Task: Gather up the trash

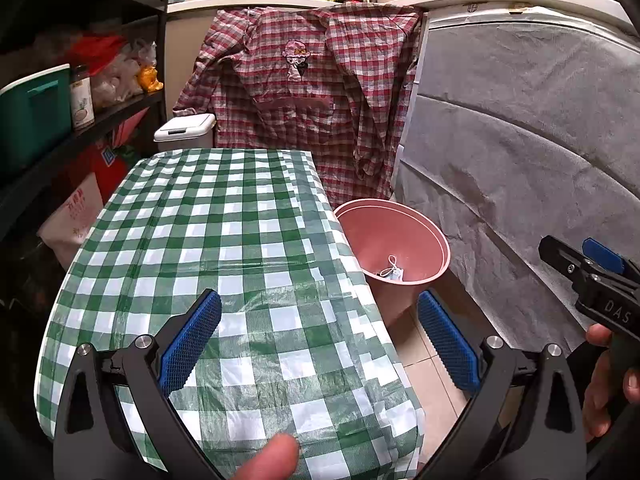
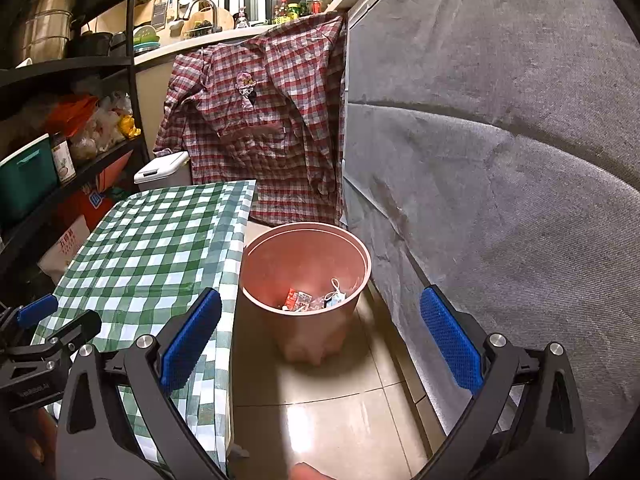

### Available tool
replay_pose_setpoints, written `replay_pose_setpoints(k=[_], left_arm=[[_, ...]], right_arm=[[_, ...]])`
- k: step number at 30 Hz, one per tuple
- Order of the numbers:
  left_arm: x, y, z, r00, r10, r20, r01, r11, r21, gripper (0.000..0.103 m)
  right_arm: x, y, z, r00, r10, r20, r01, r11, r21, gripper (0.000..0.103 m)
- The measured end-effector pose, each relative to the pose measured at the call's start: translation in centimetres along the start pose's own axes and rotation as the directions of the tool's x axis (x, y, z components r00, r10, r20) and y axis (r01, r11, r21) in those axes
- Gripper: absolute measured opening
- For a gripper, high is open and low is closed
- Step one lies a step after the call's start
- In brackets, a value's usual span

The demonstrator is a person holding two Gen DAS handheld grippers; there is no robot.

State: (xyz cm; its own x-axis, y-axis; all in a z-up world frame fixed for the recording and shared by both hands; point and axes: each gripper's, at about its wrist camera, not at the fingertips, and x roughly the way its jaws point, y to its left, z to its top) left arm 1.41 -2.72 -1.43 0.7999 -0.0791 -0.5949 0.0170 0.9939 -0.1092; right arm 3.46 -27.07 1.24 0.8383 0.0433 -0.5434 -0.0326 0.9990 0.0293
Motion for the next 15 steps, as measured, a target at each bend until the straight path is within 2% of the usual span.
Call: replay_pose_setpoints(k=[15], left_arm=[[0.24,-0.65,-0.15,1.000,-0.021,-0.011,0.021,1.000,0.009,0.095]], right_arm=[[0.05,-0.31,0.03,1.000,-0.002,0.000,0.002,1.000,-0.004,0.098]])
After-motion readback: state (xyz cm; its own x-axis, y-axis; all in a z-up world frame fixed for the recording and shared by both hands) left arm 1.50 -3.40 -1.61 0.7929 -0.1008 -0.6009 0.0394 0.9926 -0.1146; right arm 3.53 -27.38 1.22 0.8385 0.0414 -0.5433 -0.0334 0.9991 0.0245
